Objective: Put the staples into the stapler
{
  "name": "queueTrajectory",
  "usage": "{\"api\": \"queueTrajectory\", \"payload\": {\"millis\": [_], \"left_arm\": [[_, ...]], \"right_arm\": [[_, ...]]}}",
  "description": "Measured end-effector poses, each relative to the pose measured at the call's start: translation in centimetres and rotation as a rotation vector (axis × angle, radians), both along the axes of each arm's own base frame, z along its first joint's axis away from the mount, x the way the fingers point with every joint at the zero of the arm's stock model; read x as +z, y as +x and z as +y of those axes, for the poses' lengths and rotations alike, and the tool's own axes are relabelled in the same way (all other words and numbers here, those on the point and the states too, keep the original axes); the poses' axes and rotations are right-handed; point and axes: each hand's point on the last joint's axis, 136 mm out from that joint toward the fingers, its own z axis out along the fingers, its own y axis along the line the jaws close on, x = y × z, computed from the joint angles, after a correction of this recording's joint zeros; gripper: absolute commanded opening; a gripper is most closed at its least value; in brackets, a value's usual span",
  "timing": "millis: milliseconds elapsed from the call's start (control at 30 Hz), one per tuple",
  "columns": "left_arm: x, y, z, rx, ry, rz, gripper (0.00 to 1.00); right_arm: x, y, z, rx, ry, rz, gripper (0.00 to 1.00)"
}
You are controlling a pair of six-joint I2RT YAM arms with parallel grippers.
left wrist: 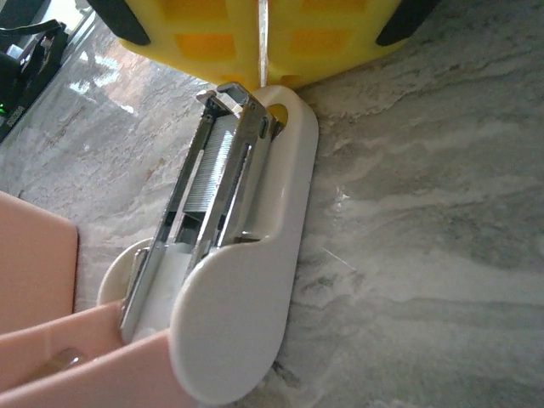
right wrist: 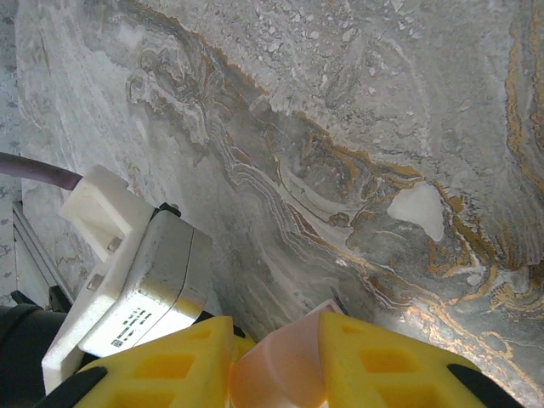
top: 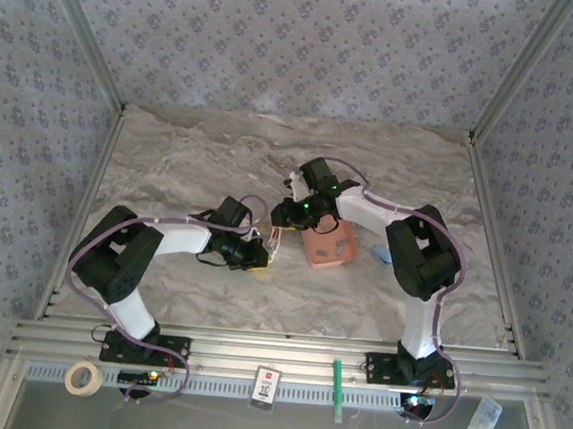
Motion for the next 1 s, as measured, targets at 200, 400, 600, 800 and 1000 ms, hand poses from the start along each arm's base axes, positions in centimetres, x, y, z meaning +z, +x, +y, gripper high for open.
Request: {"api": "queueTrajectory", "payload": {"millis": [200,400,600,800,1000], "left_arm": [[0.0,0.4,0.3,0.013,0.001,-0.004,0.10],[-0.1,0.6,0.4,0.017,0.001,-0.006,0.10],[-0.1,0.8,0.7,0.020,0.003,-0.007,0.10],[-0.1,1.5,1.0,0.038,0.008,-0.031,0.10],[-0.1,1.8,1.0,0.039,0.013,-0.044,0.10]], "right_arm": [[0.2,-0.2,-0.1,0.001,-0.005,0.000,0.29],[0.3,-0.8,-0.2,0.015,-0.043,-0.024,0.29],[0.3,-1.7,0.0,0.031,-0.094,-0.055,0.32],[-0.3,-4.3,0.5,0.081,-0.158,-0.026,0.36],[-0.6,-5.3,0.5,0.098,-0.179,-0.009,0.37]]}}
